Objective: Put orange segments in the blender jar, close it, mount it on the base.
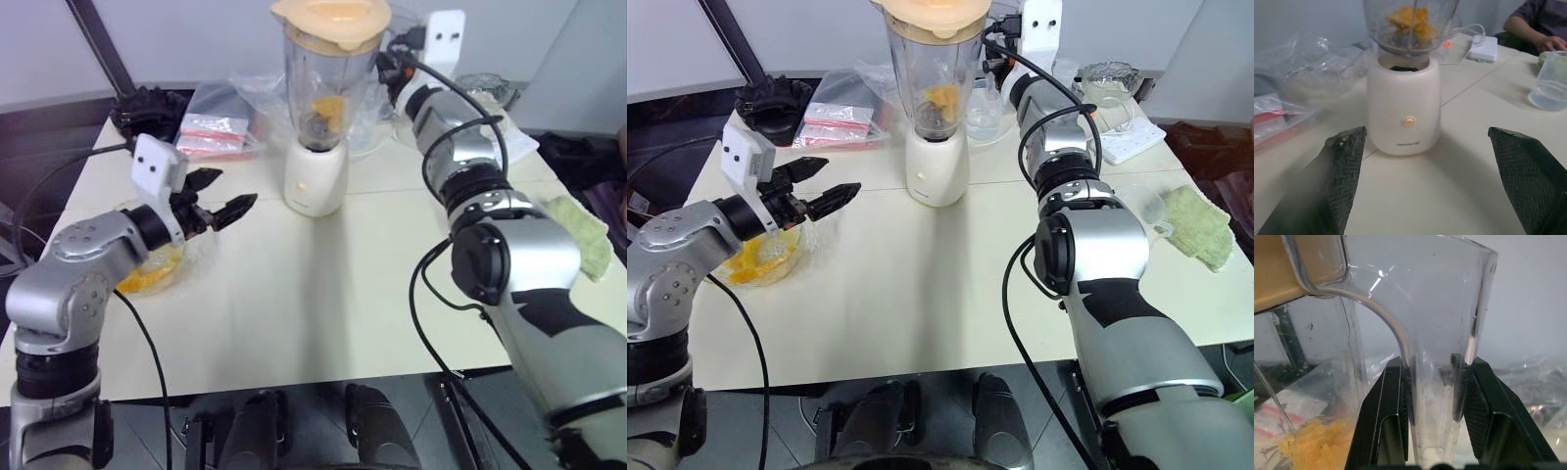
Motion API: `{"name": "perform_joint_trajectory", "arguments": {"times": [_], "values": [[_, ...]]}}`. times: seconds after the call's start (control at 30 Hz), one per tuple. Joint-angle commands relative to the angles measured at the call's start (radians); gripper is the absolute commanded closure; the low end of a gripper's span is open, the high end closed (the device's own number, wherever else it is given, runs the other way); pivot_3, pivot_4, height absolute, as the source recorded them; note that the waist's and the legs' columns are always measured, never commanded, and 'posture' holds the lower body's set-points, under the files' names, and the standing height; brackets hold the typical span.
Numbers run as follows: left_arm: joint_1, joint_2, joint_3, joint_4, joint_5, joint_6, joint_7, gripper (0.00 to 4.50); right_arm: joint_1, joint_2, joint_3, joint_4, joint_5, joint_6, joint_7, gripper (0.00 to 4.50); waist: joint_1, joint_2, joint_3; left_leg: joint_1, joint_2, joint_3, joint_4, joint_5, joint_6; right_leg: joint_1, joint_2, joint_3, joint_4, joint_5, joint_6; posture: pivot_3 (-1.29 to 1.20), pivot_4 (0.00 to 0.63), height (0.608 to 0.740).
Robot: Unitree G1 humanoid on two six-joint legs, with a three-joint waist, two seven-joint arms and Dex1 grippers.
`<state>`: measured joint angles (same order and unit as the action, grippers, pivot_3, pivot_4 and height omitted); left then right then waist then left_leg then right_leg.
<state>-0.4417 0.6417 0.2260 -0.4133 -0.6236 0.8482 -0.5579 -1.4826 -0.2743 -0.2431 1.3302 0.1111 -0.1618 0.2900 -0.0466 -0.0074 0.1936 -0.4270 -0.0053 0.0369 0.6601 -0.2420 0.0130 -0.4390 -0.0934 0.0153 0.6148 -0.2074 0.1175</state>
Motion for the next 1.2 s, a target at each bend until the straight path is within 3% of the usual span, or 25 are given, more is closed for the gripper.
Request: {"name": "perform_joint_trajectory", "arguments": {"times": [0.03,0.97,1.2], "values": [[-0.012,0.006,0.009,-0.021,-0.012,-0.012,0.002,0.35,-0.037,-0.003,-0.021,-0.052,0.017,-0.06,0.004,3.55,0.0,0.0,0.0,0.0,0.0,0.0,0.0,0.0,0.0,0.0,0.0,0.0,0.0,0.0,0.0,0.0,0.15,0.74],[-0.009,0.006,0.003,-0.021,-0.003,-0.024,0.015,0.35,0.039,-0.02,0.084,-0.022,-0.108,0.031,-0.042,3.55,0.004,0.0,0.0,0.004,0.0,-0.002,0.001,0.001,-0.002,0.004,0.0,0.0,0.001,0.0,-0.001,0.0,0.15,0.74],[-0.007,0.009,-0.004,-0.021,0.002,-0.028,0.017,0.35,0.024,0.021,0.051,-0.005,-0.063,0.178,-0.007,3.55,0.002,-0.001,-0.001,0.005,0.0,-0.003,0.001,0.001,-0.002,0.006,0.0,-0.001,0.0,0.0,-0.001,0.0,0.15,0.74]]}}
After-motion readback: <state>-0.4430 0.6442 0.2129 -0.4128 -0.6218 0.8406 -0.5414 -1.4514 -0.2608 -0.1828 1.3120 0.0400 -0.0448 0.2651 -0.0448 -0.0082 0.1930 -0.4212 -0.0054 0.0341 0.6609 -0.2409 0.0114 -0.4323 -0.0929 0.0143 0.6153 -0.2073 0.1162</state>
